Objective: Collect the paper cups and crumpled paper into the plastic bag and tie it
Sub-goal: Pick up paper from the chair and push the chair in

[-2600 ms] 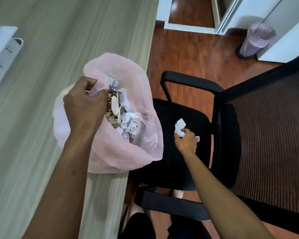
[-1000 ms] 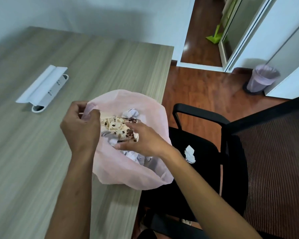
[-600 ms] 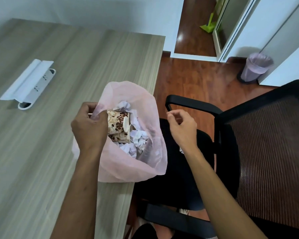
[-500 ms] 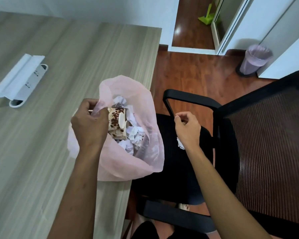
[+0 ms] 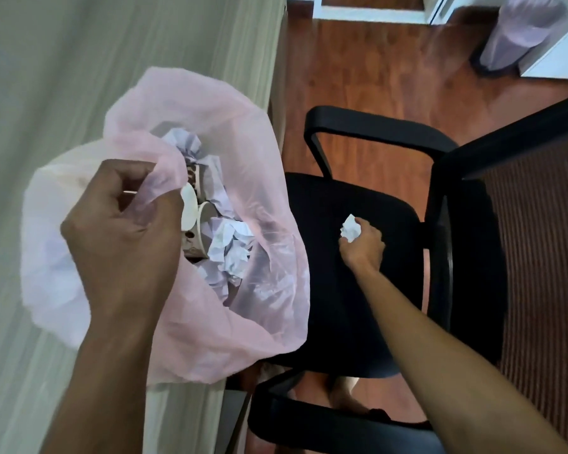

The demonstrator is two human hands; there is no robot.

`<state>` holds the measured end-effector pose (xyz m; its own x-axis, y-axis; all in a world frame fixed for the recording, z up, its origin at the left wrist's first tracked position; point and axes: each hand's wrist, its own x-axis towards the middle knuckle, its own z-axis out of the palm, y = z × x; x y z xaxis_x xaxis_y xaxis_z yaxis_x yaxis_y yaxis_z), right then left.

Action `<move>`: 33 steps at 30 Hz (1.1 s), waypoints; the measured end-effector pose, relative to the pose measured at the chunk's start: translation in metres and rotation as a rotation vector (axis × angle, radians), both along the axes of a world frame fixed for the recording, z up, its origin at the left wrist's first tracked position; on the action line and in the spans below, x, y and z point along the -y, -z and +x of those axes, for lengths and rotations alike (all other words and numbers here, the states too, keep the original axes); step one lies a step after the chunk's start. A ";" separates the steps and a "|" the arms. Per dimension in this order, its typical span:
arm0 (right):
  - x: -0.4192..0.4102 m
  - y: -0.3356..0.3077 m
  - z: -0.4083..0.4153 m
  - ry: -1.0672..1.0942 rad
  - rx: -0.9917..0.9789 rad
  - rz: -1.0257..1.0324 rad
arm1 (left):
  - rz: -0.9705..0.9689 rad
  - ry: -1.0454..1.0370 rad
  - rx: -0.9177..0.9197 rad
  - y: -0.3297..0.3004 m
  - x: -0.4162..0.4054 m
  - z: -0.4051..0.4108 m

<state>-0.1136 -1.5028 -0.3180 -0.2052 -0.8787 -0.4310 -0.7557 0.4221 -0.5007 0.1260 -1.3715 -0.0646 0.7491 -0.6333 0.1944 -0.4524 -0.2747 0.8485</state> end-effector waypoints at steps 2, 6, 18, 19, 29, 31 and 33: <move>0.003 0.022 -0.006 -0.074 -0.017 0.041 | -0.001 0.000 -0.013 0.008 -0.001 0.001; -0.008 0.051 -0.008 -0.208 -0.062 0.113 | -0.001 -0.019 -0.018 0.020 -0.006 0.005; -0.076 0.027 -0.006 -0.195 0.109 0.192 | -0.091 -0.032 0.021 -0.008 -0.018 0.010; -0.079 0.018 -0.005 -0.174 0.143 0.182 | -0.102 -0.044 0.018 -0.014 -0.022 0.012; -0.051 -0.174 0.041 0.024 0.539 -0.204 | -0.127 -0.221 -0.048 -0.073 -0.054 0.050; -0.056 -0.232 0.054 -0.019 0.627 -0.341 | -0.122 -0.254 -0.061 -0.083 -0.055 0.058; -0.070 -0.278 0.067 -0.083 0.718 -0.466 | -0.112 -0.281 -0.081 -0.090 -0.054 0.066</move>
